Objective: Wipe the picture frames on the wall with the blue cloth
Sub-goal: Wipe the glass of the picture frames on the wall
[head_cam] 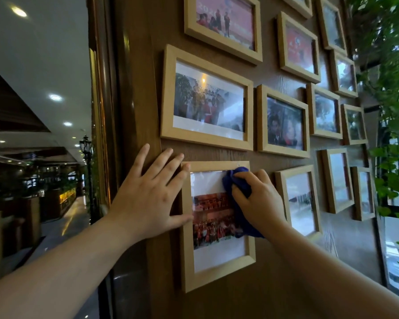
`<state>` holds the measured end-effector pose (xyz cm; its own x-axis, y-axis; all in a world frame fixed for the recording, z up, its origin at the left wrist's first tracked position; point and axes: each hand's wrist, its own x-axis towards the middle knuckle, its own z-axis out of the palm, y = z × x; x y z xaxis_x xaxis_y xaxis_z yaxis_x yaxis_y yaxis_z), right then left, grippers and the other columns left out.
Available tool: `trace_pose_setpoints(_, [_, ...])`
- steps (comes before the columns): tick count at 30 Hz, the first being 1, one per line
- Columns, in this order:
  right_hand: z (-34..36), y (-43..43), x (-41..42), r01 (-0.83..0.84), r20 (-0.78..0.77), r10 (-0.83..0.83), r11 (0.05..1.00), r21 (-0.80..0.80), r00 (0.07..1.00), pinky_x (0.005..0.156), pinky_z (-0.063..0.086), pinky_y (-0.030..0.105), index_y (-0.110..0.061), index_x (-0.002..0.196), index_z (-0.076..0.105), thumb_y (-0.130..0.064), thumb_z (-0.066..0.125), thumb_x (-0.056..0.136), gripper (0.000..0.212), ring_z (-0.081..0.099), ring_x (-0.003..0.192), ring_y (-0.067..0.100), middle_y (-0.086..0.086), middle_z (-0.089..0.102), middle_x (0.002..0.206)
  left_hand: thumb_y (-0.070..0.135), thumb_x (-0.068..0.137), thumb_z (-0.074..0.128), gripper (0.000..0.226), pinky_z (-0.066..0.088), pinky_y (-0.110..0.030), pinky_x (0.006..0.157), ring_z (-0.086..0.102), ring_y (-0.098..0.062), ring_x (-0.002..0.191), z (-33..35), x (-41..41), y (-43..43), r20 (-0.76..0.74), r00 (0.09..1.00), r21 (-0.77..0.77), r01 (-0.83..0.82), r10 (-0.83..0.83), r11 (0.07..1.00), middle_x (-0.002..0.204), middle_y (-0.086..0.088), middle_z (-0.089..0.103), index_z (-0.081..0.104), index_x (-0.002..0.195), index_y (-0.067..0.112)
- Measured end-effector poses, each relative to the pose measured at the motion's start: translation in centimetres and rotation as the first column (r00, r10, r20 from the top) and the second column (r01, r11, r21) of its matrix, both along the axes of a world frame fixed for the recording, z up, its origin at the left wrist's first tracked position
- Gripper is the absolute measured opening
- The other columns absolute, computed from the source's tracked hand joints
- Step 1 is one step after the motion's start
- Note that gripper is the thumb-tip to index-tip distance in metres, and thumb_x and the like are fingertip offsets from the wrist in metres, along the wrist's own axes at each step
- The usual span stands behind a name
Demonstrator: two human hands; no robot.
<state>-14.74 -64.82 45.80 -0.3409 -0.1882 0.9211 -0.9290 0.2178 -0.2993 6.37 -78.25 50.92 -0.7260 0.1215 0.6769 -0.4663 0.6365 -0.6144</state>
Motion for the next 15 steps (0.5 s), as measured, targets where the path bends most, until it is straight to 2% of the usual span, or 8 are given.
trace_pose_setpoints(4, [0.4, -1.7, 3.8, -0.115, -0.116, 0.119, 0.992, 0.042, 0.986, 0.067, 0.044, 0.022, -0.027, 0.121, 0.052, -0.040, 0.056, 0.086, 0.037, 0.048, 0.084, 0.007, -0.009, 0.044, 0.110, 0.079, 0.073, 0.040, 0.096, 0.012, -0.063, 0.115, 0.032, -0.032, 0.142, 0.0, 0.0, 0.0, -0.012, 1.000, -0.002, 0.013, -0.013, 1.000, 0.148, -0.015, 0.044, 0.041, 0.141, 0.012])
trace_pose_setpoints(8, [0.6, -2.6, 5.8, -0.170, -0.207, 0.183, 0.982, 0.080, 0.961, 0.062, 0.044, 0.020, -0.024, 0.119, 0.055, -0.037, 0.058, 0.086, 0.036, 0.048, 0.079, 0.009, -0.007, 0.046, 0.106, 0.078, 0.073, 0.038, 0.096, 0.010, -0.064, 0.115, 0.032, -0.033, 0.141, -0.1, -0.1, -0.1, -0.010, 1.000, -0.009, 0.013, -0.013, 1.000, 0.148, -0.016, 0.043, 0.041, 0.142, 0.012])
trace_pose_setpoints(11, [0.0, -1.7, 3.7, -0.060, -0.251, 0.087, 0.992, 0.111, 0.964, 0.057, 0.042, 0.021, -0.026, 0.117, 0.056, -0.040, 0.058, 0.084, 0.036, 0.049, 0.074, 0.010, -0.006, 0.049, 0.103, 0.080, 0.074, 0.038, 0.097, 0.010, -0.063, 0.115, 0.033, -0.033, 0.141, -0.1, -0.1, -0.1, -0.019, 1.000, -0.013, 0.015, -0.016, 1.000, 0.148, -0.017, 0.044, 0.041, 0.141, 0.010])
trace_pose_setpoints(15, [-1.5, 0.4, 0.0, 0.084, -0.103, -0.076, 0.994, 0.075, 0.992, 0.055, 0.034, 0.016, -0.027, 0.115, 0.056, -0.040, 0.059, 0.086, 0.032, 0.046, 0.071, 0.008, -0.010, 0.043, 0.097, 0.080, 0.074, 0.040, 0.098, 0.008, -0.063, 0.116, 0.033, -0.033, 0.141, -0.1, 0.0, -0.1, -0.019, 1.000, -0.030, 0.010, -0.011, 1.000, 0.148, -0.017, 0.044, 0.041, 0.141, 0.009])
